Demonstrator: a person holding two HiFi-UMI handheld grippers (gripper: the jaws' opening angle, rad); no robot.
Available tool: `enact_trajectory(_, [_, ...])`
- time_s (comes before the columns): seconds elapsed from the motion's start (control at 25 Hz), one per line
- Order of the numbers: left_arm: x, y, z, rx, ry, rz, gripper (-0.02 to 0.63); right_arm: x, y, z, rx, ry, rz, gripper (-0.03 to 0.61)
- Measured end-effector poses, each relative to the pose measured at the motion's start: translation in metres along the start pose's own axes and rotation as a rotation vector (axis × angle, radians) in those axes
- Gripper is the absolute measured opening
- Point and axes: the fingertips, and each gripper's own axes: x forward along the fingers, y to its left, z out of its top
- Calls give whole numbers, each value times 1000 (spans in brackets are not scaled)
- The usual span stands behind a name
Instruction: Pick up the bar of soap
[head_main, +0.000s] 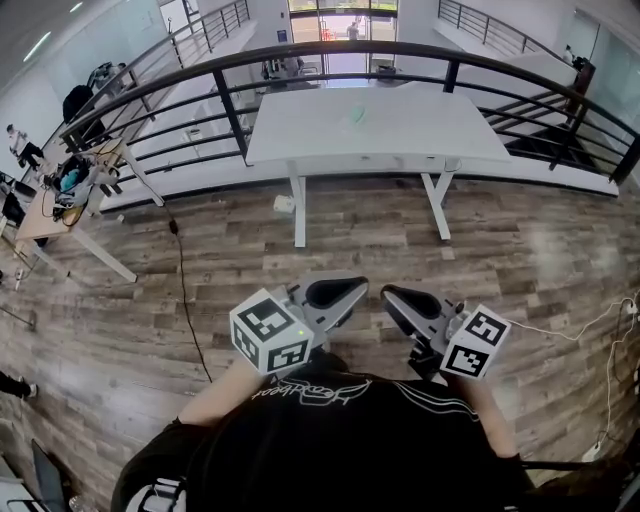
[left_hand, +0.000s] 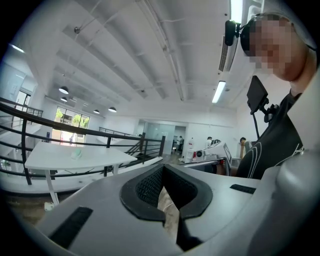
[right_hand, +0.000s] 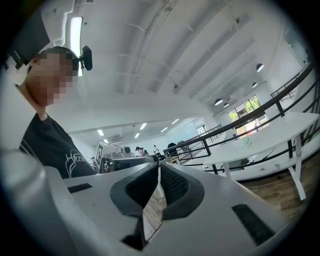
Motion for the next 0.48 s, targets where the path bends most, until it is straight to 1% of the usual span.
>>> enact_trajectory(0.48, [12,27,-7,-16,23,16,8,15,-29,0,20,-8,8,18])
